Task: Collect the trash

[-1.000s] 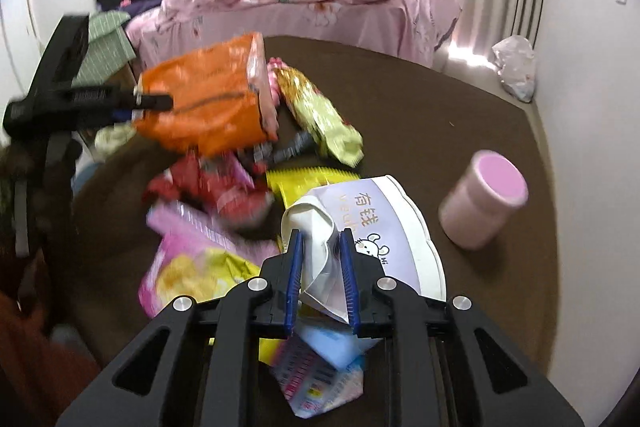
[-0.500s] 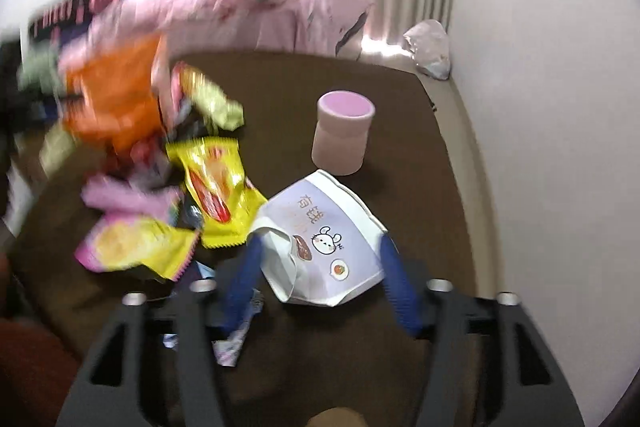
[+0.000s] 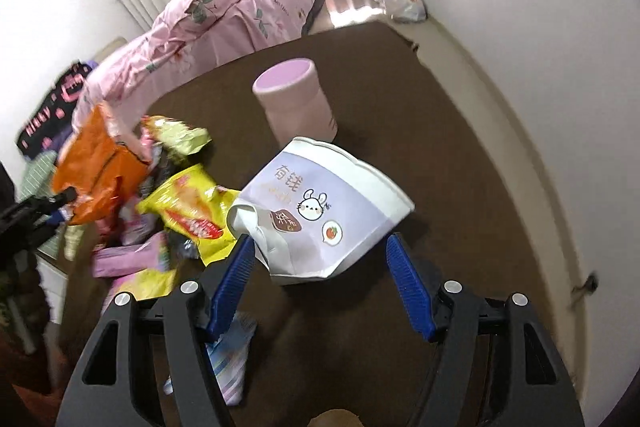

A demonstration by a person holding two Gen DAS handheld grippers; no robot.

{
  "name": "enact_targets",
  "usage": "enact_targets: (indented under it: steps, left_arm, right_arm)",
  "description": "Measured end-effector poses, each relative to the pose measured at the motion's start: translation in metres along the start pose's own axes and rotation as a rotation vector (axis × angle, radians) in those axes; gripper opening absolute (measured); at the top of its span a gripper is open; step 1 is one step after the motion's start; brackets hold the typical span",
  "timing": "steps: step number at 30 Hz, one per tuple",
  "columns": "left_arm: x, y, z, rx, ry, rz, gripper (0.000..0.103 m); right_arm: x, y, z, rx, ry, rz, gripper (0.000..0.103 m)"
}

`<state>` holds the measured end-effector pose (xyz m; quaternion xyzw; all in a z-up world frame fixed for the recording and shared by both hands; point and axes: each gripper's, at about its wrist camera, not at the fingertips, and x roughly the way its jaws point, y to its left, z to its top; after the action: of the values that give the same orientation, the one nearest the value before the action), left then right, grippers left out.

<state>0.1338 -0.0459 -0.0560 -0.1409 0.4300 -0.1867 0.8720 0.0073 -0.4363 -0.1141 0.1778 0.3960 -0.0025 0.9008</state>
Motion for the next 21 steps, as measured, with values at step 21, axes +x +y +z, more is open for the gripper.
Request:
enact_targets:
  steps: [21]
  left_arm:
    - [0.010,0.010,-0.002,-0.031,0.000,0.018,0.036]
  right_arm:
    - [-0.006,-0.032,0.003,0.217,-0.093,0.083,0.061]
